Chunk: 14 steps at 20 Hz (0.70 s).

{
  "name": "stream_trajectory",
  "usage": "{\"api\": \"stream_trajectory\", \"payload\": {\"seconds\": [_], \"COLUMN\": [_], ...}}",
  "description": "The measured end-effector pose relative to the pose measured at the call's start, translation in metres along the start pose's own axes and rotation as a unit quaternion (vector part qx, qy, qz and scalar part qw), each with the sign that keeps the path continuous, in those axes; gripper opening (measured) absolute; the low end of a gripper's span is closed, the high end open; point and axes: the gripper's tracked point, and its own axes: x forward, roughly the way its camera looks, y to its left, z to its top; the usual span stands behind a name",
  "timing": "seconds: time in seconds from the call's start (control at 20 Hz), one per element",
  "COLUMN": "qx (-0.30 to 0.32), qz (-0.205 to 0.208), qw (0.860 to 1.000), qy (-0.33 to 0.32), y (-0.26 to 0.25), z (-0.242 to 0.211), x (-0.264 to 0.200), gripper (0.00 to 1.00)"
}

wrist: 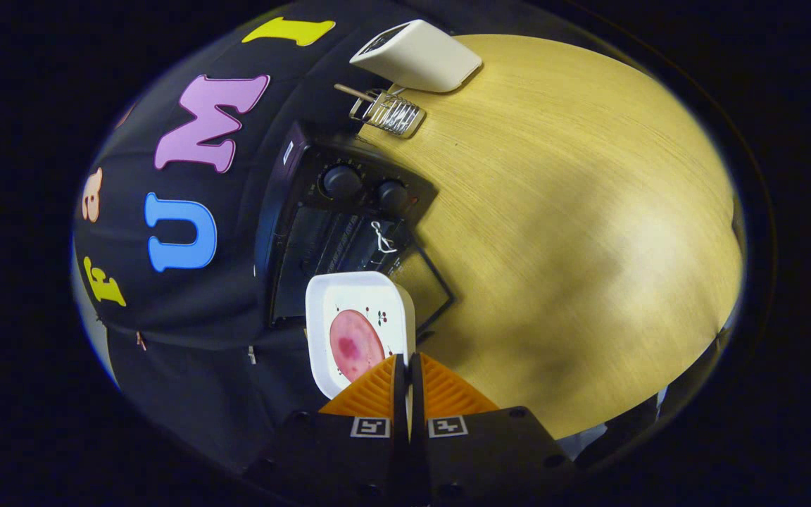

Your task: Open the toaster oven, put the food inside, and close the toaster oven door.

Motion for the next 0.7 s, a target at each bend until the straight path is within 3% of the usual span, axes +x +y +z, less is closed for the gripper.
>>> {"api": "stream_trajectory", "payload": {"seconds": [0.4,0.7], "qx": [0.091,0.198], "qz": [-0.031,-0.041], "qw": [0.992,0.966], "qy": [-0.084,-0.163], "y": [0.042,0.065], "z": [-0.002,0.029], "x": [0.081,0.120], "gripper": [0.05,0.05]}}
